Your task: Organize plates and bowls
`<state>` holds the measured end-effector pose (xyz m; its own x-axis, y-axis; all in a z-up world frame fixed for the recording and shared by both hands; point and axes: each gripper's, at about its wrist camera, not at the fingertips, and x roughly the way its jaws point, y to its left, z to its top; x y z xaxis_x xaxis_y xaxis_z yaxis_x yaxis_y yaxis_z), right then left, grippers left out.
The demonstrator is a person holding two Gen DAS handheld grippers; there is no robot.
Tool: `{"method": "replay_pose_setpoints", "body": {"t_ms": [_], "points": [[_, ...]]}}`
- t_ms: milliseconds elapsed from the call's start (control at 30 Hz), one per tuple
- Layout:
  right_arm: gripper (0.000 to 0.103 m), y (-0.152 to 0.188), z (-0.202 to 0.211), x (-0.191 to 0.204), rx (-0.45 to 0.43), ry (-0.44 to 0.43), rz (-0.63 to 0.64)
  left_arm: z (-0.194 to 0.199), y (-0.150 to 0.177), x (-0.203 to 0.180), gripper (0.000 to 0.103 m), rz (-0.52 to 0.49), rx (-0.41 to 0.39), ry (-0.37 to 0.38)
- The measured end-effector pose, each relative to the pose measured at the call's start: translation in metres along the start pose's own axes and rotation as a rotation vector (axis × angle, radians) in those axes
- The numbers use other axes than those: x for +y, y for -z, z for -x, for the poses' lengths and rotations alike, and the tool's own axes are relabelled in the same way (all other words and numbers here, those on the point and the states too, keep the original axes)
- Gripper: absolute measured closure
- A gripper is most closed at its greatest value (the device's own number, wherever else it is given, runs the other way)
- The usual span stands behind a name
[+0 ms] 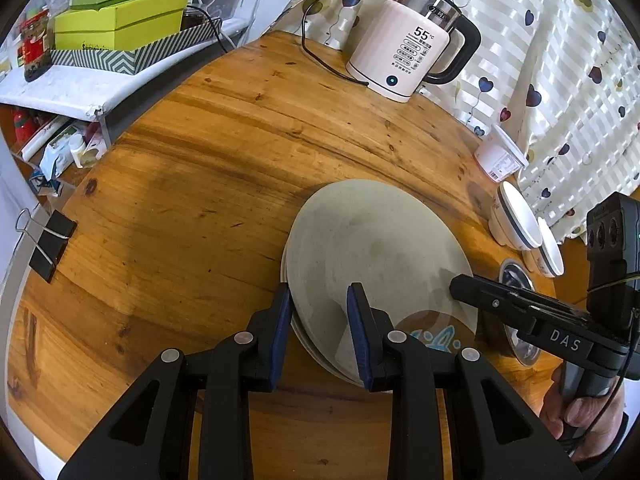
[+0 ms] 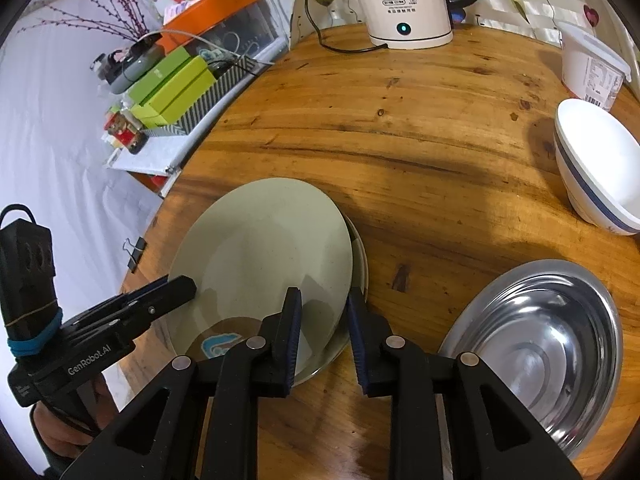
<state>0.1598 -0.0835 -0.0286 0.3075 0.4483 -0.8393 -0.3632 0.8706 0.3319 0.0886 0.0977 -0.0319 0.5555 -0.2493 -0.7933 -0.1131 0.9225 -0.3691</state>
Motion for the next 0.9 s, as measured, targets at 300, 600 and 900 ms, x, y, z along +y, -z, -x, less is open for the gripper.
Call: {"method": "replay_pose_setpoints", "body": {"t_ms": [300, 600, 900], "points": [[0.074, 0.003, 0.000, 0.004, -0.002, 0.028, 0.031, 0.001, 0.002, -0.001, 0.075, -0.012, -0.009, 0.004], [0.074, 0.004, 0.002, 0.001, -0.018, 0.040, 0.033, -0.001, 0.006, 0.001, 0.073, -0.013, -0.010, -0.003], [0.079, 0.004, 0.005, -0.001, -0.043, 0.039, 0.031, 0.004, 0.007, 0.012, 0.073, 0.025, -0.038, 0.007]]}}
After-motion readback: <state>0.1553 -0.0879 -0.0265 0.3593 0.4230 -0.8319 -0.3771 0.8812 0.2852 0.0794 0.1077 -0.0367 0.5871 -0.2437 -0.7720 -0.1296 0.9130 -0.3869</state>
